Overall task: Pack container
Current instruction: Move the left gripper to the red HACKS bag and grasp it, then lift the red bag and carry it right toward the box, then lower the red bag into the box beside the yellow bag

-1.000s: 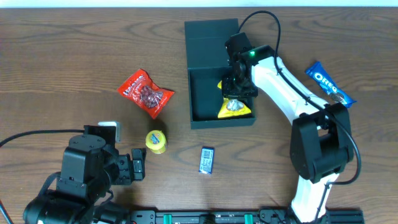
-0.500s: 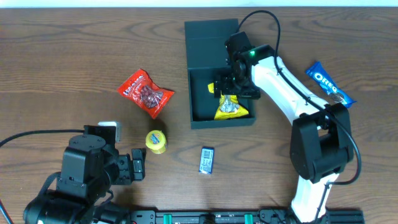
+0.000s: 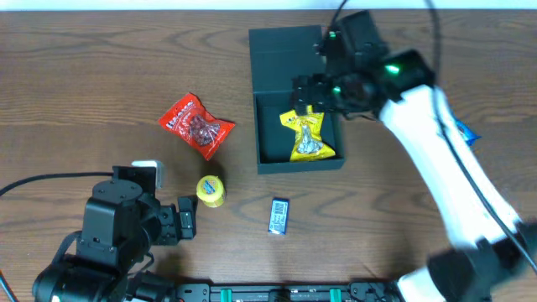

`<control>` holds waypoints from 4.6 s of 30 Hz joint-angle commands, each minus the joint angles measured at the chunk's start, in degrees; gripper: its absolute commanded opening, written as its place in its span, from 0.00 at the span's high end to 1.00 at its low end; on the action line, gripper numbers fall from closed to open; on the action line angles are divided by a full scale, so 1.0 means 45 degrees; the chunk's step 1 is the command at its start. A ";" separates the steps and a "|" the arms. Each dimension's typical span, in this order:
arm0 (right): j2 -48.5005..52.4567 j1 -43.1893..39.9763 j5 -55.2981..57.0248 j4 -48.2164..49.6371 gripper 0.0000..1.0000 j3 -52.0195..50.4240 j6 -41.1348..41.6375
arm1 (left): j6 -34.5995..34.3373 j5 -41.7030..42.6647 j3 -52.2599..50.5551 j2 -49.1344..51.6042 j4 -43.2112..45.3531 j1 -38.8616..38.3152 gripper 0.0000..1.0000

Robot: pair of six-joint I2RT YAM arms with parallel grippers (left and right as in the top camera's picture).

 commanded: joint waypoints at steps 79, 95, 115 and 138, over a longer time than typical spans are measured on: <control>-0.3254 -0.1472 0.3094 -0.3133 0.01 -0.1224 -0.1817 | -1.0210 0.1141 0.4352 1.6752 0.6368 0.2249 0.61; -0.3254 -0.1472 0.3099 -0.3147 0.01 -0.1224 -0.2055 | -1.0010 0.1146 0.4352 1.6752 0.6241 0.2254 0.74; -0.3254 -0.1472 0.3444 -0.3143 0.01 -0.1224 -0.2186 | -0.6518 0.1666 0.5231 1.5722 0.5474 0.2278 0.94; -0.3254 -0.1472 0.3764 -0.3007 0.01 -0.1224 -0.2176 | -0.1540 0.2419 0.7766 1.4372 0.4804 -0.2521 0.94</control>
